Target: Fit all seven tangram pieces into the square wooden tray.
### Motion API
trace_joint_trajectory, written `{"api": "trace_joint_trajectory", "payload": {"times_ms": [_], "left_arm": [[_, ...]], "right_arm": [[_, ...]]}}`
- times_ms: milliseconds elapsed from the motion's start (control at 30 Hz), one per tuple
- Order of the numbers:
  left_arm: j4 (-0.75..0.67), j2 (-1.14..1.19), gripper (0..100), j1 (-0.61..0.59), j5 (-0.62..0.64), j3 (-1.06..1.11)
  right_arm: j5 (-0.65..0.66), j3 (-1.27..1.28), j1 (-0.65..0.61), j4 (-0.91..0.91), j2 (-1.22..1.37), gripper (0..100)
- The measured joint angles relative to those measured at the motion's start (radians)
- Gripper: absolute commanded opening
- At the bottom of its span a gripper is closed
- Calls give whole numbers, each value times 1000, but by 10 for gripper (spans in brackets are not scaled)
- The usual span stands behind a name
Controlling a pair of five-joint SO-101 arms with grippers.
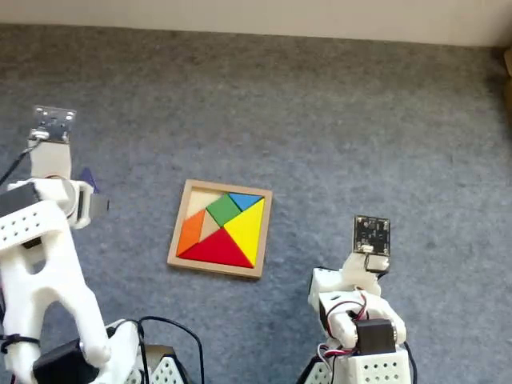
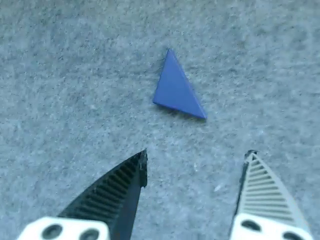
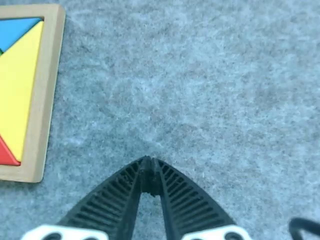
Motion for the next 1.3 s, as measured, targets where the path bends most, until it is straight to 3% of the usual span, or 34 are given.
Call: {"api": "trace_joint_trajectory", "payload": {"times_ms": [333, 867, 1300], "left_arm": [[6, 41, 303, -32, -11, -49], [175, 720, 303, -2, 172, -611], [176, 976, 300, 12, 187, -798]], "right_arm": [[0, 0, 0, 0, 0, 4], [0, 0, 0, 0, 0, 4], [0, 0, 0, 0, 0, 4]]}}
